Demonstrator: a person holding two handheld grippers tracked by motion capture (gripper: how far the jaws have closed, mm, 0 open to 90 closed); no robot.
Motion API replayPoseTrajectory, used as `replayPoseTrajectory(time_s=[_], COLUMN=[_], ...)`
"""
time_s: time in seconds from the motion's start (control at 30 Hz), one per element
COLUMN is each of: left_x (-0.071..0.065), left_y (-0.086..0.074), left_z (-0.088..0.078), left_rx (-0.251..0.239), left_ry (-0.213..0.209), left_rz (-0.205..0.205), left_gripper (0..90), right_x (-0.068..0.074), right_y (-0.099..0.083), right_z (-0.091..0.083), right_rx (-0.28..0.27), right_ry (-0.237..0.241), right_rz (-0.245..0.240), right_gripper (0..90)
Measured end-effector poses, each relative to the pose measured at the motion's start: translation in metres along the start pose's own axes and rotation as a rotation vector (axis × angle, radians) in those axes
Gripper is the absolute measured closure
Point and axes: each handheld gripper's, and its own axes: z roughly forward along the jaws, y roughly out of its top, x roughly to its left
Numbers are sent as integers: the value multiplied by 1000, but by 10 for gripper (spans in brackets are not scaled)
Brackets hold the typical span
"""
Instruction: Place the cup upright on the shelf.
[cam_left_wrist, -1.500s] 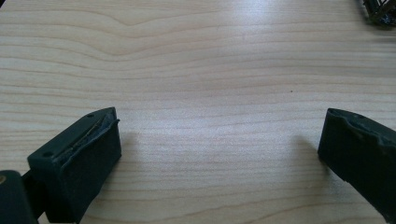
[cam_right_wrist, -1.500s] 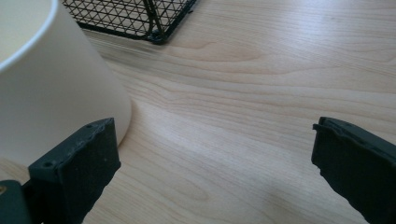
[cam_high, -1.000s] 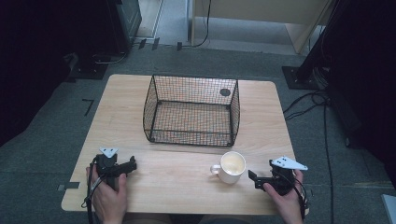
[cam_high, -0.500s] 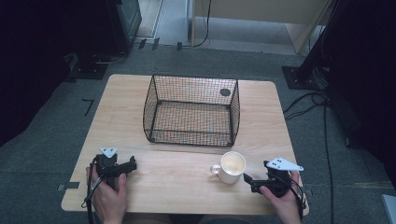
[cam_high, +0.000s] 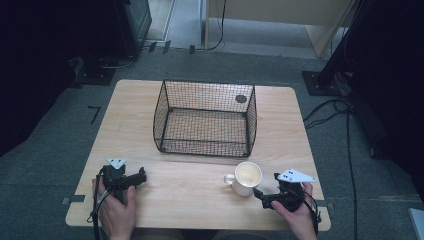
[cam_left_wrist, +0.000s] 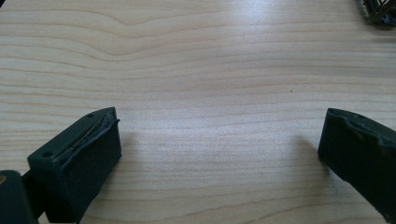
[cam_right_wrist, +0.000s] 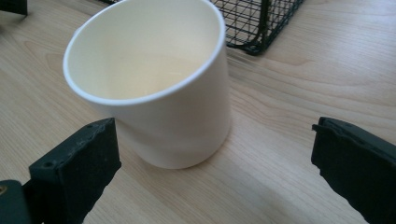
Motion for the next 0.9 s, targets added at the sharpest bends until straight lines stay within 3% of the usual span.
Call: replayPoseTrajectory(time_s=[0.9], left_x=[-1], left_y=[0], left_z=[0], left_rx=[0], left_ry=[-5], left_rz=[5], left_gripper=[0], right_x=[33], right_y=[22], right_z=[31], right_rx=[5], right_ry=[14], right_rz=[17], right_gripper=[6])
